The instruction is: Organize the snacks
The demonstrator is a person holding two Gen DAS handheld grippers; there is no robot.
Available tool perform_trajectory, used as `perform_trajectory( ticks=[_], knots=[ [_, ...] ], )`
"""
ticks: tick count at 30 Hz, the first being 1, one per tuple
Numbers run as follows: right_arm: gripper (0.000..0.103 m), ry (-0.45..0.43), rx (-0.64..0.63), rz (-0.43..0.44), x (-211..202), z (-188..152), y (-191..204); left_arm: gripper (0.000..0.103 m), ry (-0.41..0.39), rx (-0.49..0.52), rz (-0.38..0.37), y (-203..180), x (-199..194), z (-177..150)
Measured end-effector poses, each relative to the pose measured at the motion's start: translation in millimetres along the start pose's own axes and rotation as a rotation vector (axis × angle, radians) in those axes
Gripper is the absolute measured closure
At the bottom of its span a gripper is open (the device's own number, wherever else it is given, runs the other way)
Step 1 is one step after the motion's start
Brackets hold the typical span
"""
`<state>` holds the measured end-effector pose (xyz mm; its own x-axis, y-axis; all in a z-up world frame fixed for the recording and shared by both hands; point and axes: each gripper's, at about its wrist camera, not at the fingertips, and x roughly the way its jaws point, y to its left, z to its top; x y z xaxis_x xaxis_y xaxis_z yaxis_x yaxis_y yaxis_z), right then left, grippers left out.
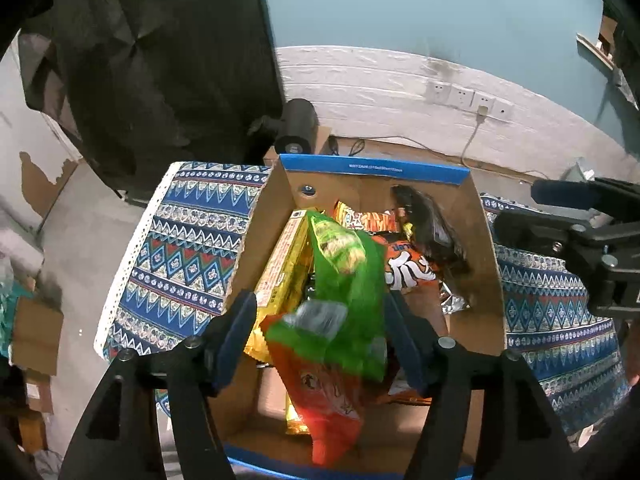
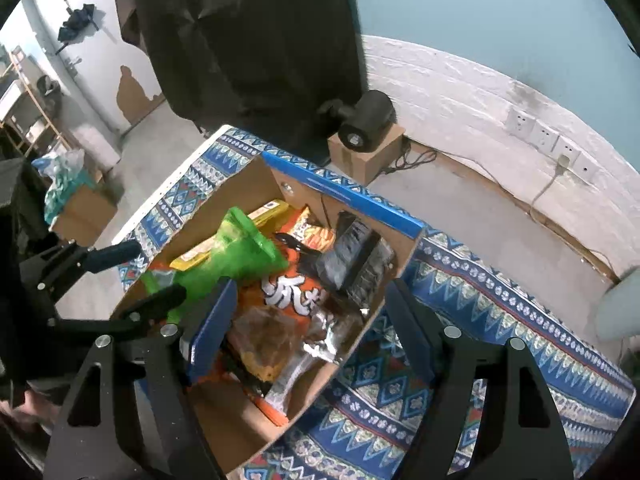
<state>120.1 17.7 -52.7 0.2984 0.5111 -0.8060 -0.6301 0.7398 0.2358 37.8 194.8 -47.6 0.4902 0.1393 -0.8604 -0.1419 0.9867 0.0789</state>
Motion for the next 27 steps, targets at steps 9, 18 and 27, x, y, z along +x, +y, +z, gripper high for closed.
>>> perform_trajectory(
  ticks=[9,18,27],
  knots=[
    [0.025,-0.037,-0.023,-0.04,-33,-19,2,0.026,-0.03,0.001,0.002,-7,-22,-11],
    [0.024,-0.084,-0.034,-0.1,-65,-40,0,0.015,-0.088,0.031,0.059,-18,-49,-25],
    [0.023,-0.123,-0.001,-0.127,-93,-62,-15,0.007,-0.161,0.04,0.062,-28,-76,-39]
  ],
)
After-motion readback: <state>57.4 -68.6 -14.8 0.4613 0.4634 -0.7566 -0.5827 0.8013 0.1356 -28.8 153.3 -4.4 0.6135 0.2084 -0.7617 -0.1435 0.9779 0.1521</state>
